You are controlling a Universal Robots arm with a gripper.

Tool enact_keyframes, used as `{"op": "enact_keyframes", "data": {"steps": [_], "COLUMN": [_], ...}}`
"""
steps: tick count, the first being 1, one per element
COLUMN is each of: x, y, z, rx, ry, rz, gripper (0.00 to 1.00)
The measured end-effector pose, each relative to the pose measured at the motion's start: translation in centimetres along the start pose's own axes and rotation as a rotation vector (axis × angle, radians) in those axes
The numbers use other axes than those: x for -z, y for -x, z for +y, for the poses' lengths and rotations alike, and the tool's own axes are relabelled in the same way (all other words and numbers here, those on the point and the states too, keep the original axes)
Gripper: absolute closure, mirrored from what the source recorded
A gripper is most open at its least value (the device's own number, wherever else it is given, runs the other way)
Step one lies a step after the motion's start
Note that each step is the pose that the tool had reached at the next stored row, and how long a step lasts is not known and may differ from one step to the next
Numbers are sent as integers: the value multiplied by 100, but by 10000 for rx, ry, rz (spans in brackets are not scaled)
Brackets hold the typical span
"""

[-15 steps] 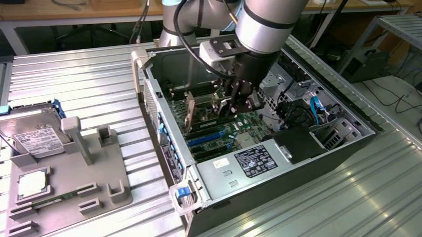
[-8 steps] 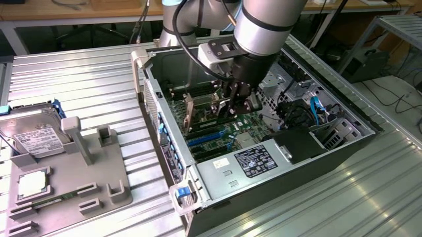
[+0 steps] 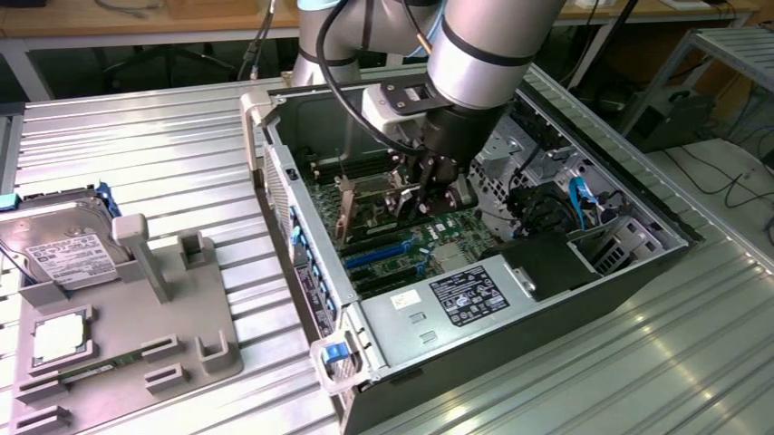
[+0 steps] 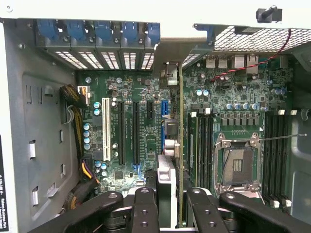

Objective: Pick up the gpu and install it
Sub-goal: 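Insert the gpu into the slot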

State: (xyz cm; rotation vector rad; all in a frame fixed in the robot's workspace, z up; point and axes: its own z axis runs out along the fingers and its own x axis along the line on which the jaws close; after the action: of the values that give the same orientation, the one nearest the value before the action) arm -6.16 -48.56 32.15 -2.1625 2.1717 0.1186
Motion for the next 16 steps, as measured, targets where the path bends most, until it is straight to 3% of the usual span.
{"op": "enact_keyframes", "data": {"steps": [16], "x": [-76], "y": [-7], "z": [-1], "rx": [-3], "ry": [28], "rz": [-1], "gripper": [72]}}
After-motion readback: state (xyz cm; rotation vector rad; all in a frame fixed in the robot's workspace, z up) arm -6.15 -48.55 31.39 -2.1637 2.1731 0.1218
